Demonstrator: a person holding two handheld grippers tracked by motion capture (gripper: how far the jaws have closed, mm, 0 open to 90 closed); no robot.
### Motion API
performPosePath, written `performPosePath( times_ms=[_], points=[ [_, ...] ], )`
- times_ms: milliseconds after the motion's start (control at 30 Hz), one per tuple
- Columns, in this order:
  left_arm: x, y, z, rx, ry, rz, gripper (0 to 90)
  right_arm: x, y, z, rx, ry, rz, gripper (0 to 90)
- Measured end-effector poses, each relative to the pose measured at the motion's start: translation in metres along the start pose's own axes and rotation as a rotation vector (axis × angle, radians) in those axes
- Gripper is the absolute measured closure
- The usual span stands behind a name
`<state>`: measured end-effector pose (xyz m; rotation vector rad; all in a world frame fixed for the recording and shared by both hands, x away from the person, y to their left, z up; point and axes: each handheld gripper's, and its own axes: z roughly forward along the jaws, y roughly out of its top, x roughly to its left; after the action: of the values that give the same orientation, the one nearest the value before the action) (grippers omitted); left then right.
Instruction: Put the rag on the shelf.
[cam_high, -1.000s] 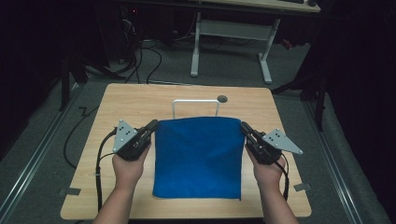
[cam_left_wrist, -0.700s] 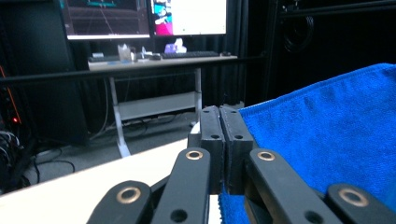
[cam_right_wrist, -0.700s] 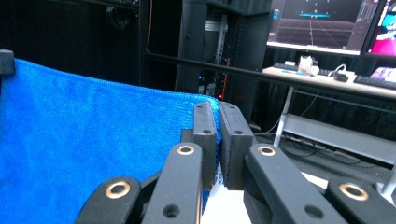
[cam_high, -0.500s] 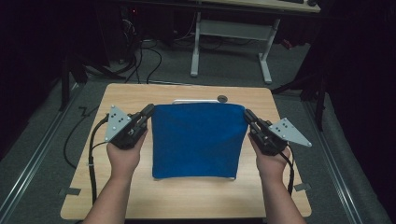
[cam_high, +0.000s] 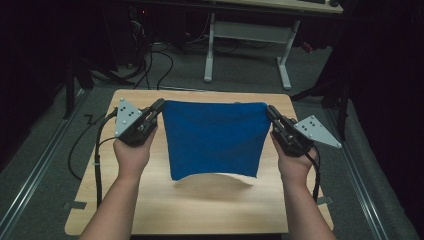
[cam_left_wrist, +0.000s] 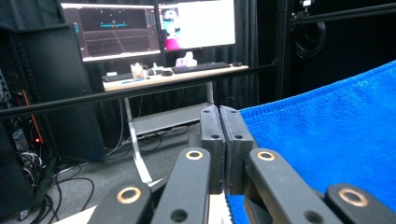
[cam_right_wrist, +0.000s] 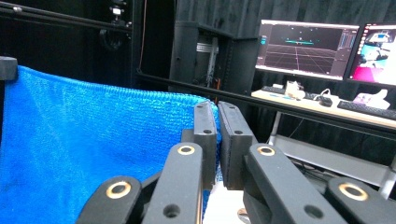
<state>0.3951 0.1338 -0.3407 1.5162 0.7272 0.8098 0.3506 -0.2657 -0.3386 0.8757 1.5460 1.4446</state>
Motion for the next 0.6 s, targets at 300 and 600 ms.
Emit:
performPosePath(
  times_ms=[300,600],
  points=[
    [0.015,0.000,0.024,0.034,0.034,0.038,89.2,-0.005,0.003,0.023,0.024,-0.006,-0.001,87.0],
    [0.028,0.007,0.050,0.057,0.073,0.093,89.2,-0.015,0.006,0.053,0.047,-0.028,-0.010,87.1]
  ],
)
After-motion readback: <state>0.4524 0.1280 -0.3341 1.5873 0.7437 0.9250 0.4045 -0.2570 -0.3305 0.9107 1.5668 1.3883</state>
